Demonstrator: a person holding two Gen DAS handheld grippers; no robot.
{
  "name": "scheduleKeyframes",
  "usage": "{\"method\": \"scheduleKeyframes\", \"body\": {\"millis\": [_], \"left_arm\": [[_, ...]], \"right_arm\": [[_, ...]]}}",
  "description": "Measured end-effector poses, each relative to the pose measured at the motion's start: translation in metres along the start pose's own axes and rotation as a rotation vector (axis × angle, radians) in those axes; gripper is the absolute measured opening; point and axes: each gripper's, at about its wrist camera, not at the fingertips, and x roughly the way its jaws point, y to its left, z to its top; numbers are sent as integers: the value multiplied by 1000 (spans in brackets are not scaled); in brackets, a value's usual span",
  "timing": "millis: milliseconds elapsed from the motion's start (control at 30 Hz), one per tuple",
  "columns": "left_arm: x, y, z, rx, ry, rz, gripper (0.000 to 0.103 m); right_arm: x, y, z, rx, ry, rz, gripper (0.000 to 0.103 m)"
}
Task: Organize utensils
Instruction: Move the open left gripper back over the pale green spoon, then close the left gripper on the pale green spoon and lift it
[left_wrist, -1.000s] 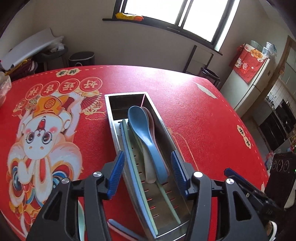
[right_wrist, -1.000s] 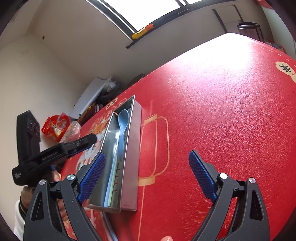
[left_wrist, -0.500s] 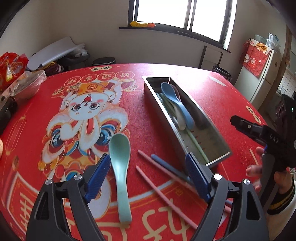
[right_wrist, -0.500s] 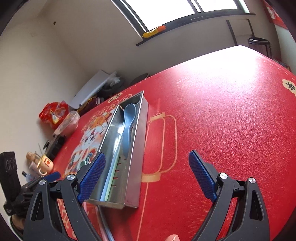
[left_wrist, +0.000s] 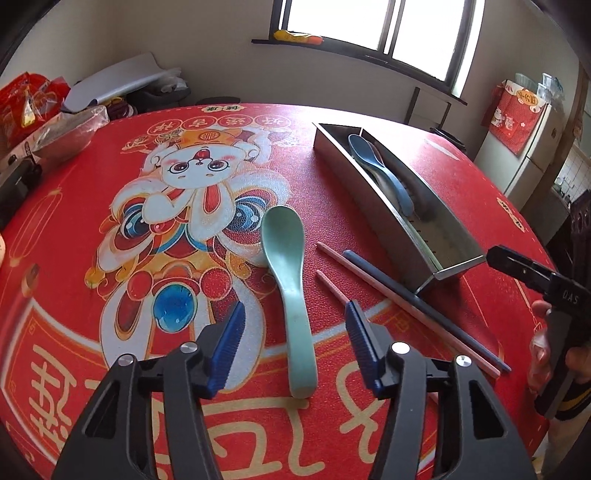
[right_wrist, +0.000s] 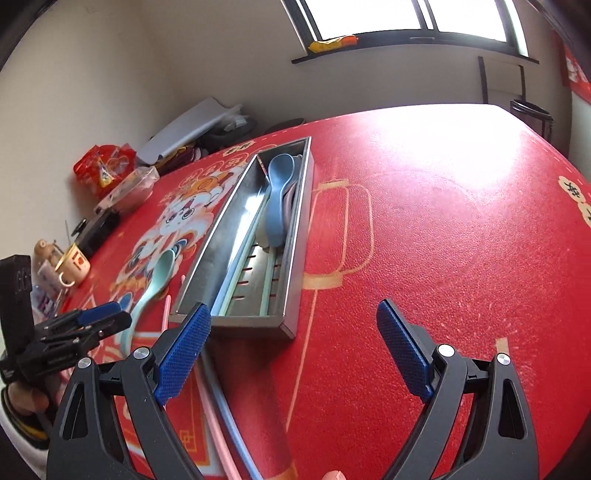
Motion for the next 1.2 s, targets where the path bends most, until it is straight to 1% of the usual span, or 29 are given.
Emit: {"method": "scheduleKeyframes", "body": {"millis": [67, 167, 333, 433, 967, 1000, 1033, 1067, 1100, 1133, 1200], "left_arm": [[5, 4, 1, -19, 4, -12, 49], [15, 6, 1, -31, 22, -7, 46], [23, 7, 2, -38, 35, 17, 45], [24, 10, 3, -43, 32, 27, 42], [25, 5, 1, -6, 14, 62, 40], [24, 6, 1, -9, 12, 67, 35], [24, 7, 0, -13, 10, 66, 26], [24, 8, 0, -16, 10, 65, 22], [24, 9, 0, -18, 9, 65, 14], [24, 10, 0, -23, 10, 63, 10], [24, 12, 0, -33, 9, 49, 7]], "right_arm": [[-2, -5, -1, 24, -5, -6, 88], [-2, -7, -2, 37, -9, -3, 88], [-2, -3, -4, 12, -11, -3, 88], [-2, 0, -4, 0, -5, 0, 88], [0, 5, -4, -27, 1, 3, 88], [-1, 5, -4, -28, 0, 2, 88], [-1, 6, -4, -28, -1, 1, 88], [-1, 6, -4, -27, -3, -1, 88], [-1, 6, -5, -27, -4, -4, 88], [-1, 6, -5, -27, -4, -5, 88], [-1, 8, -5, -30, -4, -10, 88]]}}
